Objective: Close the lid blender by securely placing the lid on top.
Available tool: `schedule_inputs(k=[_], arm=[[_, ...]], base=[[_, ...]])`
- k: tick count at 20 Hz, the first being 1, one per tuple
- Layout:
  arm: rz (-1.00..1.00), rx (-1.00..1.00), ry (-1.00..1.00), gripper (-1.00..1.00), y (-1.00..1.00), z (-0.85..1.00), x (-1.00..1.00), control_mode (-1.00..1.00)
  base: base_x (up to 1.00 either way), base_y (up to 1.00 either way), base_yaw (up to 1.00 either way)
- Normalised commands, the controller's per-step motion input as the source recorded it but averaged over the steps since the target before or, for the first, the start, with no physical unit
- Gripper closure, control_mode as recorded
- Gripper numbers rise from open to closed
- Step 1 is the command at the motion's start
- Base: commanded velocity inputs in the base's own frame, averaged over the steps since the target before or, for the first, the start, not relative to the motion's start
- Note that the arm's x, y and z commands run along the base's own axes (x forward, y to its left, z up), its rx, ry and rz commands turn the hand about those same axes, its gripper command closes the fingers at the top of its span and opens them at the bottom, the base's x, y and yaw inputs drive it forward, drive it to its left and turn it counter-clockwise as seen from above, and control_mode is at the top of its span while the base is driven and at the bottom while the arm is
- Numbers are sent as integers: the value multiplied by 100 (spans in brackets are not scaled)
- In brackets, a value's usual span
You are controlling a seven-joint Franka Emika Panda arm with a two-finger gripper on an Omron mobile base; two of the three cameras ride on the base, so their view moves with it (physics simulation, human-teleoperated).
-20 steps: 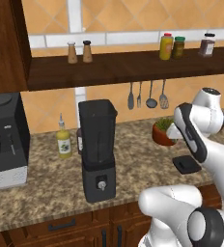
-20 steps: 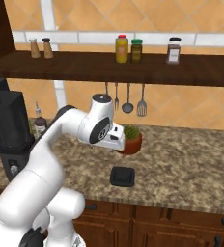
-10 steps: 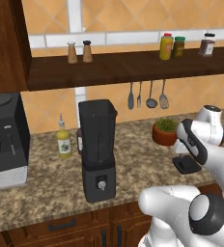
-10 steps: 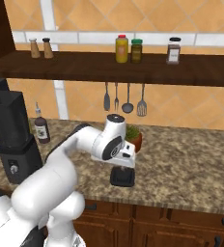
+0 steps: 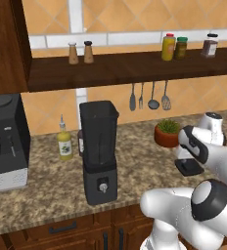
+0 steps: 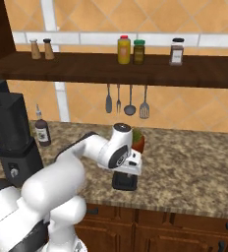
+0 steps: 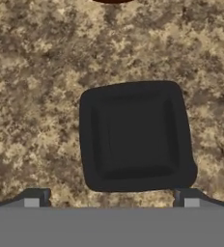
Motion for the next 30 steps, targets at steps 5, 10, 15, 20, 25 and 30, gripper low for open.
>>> schedule_inputs(k=[5, 10, 15, 20, 25, 30], arm=[[0, 0, 0, -100, -22, -35, 20, -100], [1, 0, 0, -100, -31, -32, 34, -100], [2, 0, 0, -100, -6, -40, 32, -100], [3, 0, 0, -100, 0, -39, 28, -100], [3, -5, -1, -100, 16, -53, 1, -100], [0, -19, -6, 100, 70, -93, -22, -100]], base=[[0, 0, 0], [0, 0, 0], [0, 0, 0], [0, 0, 0], [0, 0, 0], [0, 0, 0]])
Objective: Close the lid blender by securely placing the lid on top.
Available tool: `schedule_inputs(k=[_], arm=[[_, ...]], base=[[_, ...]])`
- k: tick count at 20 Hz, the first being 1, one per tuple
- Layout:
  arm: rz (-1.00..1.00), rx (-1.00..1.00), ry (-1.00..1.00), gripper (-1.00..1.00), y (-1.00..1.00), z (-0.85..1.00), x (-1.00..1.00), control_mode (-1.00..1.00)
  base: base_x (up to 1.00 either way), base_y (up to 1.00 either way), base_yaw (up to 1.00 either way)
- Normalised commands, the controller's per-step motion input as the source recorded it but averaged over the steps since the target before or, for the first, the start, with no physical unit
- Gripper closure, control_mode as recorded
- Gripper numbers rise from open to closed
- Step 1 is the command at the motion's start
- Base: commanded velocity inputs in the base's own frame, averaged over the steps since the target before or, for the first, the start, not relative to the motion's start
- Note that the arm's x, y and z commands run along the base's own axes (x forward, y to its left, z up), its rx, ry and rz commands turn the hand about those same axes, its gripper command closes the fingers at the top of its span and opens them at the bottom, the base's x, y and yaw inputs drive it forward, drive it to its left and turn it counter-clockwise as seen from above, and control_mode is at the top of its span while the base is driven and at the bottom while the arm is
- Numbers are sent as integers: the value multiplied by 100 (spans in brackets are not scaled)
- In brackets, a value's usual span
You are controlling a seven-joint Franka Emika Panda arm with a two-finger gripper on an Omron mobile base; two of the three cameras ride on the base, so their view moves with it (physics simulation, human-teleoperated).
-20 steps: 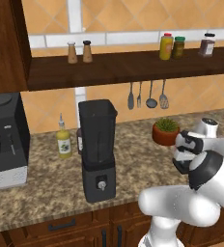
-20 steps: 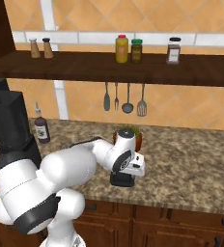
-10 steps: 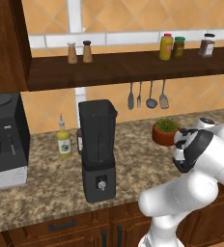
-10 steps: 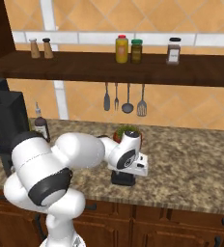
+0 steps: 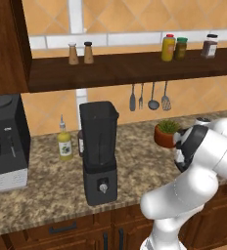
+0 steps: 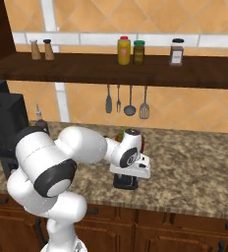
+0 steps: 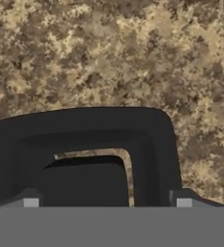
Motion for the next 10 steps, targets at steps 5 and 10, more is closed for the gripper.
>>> schedule_inputs(k=[5, 10], arm=[[0, -6, -16, 100, 60, -92, -34, -100], [0, -1, -10, 100, 51, -47, -12, -100]], base=[[0, 0, 0], [0, 0, 0]])
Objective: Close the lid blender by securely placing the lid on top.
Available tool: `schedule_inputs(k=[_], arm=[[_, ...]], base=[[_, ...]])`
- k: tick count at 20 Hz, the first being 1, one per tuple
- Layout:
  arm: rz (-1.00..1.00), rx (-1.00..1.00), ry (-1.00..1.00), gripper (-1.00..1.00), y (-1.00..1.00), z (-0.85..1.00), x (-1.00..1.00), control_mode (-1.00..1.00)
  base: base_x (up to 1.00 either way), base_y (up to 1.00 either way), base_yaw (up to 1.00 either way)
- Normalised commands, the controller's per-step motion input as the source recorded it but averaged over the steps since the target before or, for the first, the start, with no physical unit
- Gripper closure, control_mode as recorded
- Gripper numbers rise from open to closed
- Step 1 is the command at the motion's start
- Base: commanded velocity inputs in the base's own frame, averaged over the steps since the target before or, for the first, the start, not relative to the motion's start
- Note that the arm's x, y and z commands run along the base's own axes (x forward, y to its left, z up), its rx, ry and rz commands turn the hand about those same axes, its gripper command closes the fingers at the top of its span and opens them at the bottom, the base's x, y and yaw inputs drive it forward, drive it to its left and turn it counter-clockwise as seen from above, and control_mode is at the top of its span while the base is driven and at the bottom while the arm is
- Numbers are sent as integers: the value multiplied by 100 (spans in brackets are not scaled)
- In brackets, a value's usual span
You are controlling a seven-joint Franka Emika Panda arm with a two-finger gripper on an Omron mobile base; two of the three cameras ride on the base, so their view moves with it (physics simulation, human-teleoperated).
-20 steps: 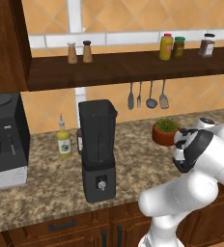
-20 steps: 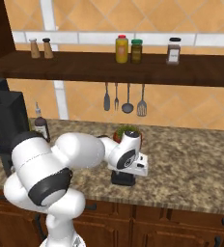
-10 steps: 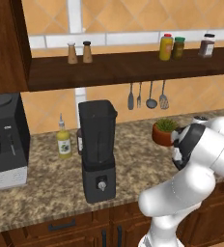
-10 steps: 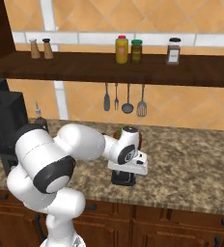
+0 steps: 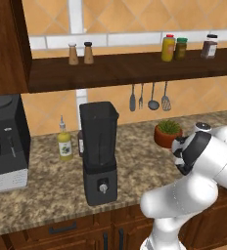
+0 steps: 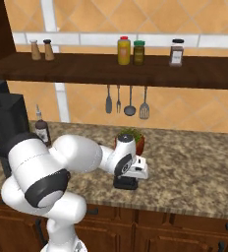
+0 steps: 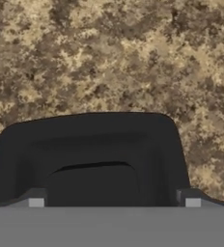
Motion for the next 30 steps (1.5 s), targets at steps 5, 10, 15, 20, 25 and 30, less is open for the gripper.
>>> schedule_inputs(k=[5, 10, 15, 20, 25, 30], arm=[[0, 0, -1, 100, 53, -30, -2, -100], [0, 0, -1, 100, 56, -29, -10, -100], [0, -3, -3, 100, 36, -38, -11, -100], [0, -1, 10, 100, -16, -39, 5, -100], [0, 0, -6, 100, 0, 38, -12, -100], [4, 0, -21, 100, 27, 100, -61, -100]], base=[[0, 0, 0], [0, 0, 0], [0, 0, 0], [0, 0, 0], [0, 0, 0], [0, 0, 0]])
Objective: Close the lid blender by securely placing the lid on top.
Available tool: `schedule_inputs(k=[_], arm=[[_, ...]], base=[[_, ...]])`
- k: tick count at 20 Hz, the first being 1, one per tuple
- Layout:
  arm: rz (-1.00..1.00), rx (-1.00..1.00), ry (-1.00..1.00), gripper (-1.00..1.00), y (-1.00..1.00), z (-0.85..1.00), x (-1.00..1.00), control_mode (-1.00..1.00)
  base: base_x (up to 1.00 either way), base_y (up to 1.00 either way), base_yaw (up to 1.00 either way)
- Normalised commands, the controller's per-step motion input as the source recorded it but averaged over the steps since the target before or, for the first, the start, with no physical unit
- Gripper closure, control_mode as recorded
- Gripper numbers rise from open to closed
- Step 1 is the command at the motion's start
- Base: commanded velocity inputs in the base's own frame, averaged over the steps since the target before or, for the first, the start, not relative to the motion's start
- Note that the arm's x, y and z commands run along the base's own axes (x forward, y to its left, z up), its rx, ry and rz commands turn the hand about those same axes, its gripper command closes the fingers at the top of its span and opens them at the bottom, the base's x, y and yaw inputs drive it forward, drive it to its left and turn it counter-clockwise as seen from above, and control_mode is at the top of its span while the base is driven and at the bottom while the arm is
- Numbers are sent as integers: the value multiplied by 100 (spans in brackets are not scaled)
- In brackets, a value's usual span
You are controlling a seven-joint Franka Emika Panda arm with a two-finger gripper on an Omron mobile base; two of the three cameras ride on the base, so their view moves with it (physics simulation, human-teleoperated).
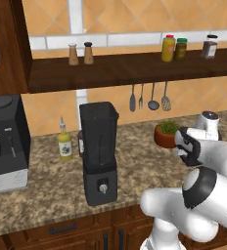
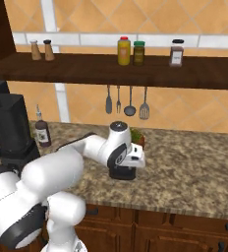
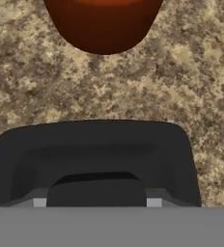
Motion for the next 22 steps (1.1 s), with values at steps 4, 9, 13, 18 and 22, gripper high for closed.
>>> schedule_inputs(k=[4, 9, 13, 18, 22], arm=[[1, 0, -17, 100, 57, 100, -51, -100], [0, 0, -8, 100, 85, 83, -37, -100], [0, 0, -1, 100, 67, 98, -37, -100], [0, 0, 0, 100, 35, 100, -46, -100], [0, 0, 0, 100, 23, 100, -49, -100]], base=[[0, 0, 0], [0, 0, 0], [0, 0, 0], [0, 0, 0], [0, 0, 0]])
